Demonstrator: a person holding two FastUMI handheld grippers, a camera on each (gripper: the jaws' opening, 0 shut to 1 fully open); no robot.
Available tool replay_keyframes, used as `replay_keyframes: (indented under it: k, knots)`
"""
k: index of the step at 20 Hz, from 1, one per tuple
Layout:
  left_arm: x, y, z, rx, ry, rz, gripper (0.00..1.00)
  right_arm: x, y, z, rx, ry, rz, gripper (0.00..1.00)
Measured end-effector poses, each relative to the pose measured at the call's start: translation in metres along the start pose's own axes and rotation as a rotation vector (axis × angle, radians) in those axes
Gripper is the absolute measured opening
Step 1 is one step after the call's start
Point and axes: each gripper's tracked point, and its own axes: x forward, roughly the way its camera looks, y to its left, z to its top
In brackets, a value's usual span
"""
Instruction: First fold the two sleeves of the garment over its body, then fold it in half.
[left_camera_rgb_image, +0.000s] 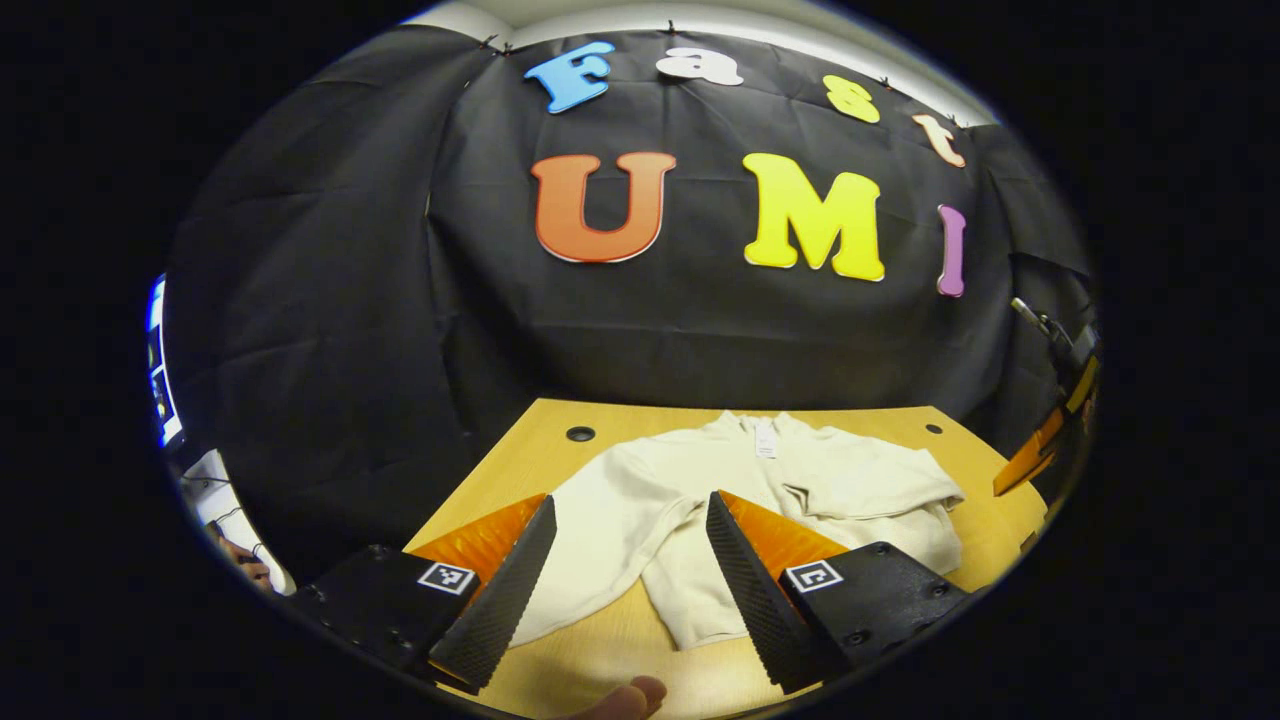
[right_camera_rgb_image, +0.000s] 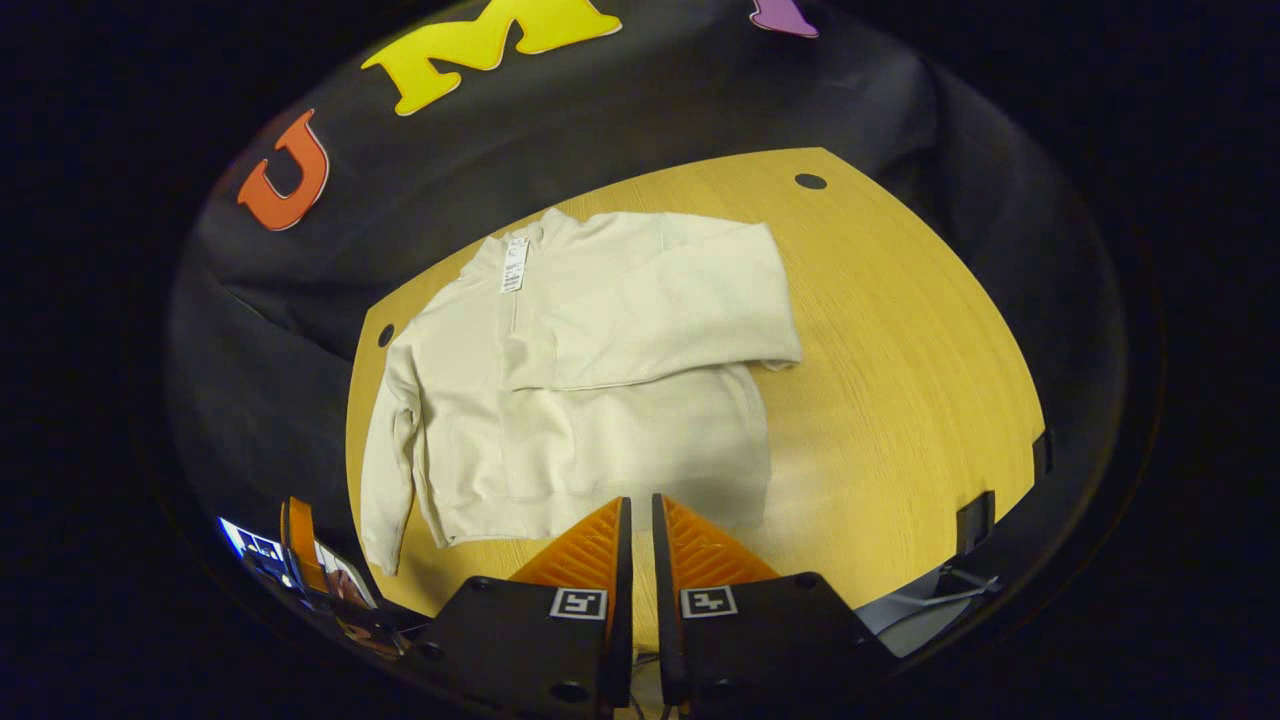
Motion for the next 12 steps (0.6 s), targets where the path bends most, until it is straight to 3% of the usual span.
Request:
replay_keyframes:
  k: [5,6,7,9,10,12]
  knots:
    - [0.013,0.064,-0.054,-0.031,0.124,0.177,0.97,-0.001,0.014,-0.005,-0.037,-0.059,0.053,0.13]
    - [0.017,0.074,-0.066,-0.046,0.157,0.213,0.96,-0.005,0.012,-0.003,-0.059,-0.069,0.052,0.33]
    - [0.016,0.087,-0.08,-0.062,0.193,0.256,0.97,-0.007,0.008,-0.003,-0.072,-0.084,0.045,0.24]
    - [0.007,0.108,-0.105,-0.099,0.262,0.339,0.96,-0.017,0.012,0.005,-0.07,-0.13,0.067,0.43]
    - [0.0,0.116,-0.117,-0.126,0.292,0.382,0.97,-0.022,0.011,0.009,-0.074,-0.163,0.075,0.59]
    - [-0.01,0.128,-0.138,-0.21,0.361,0.451,0.96,-0.029,0.006,0.019,-0.095,-0.22,0.073,0.65]
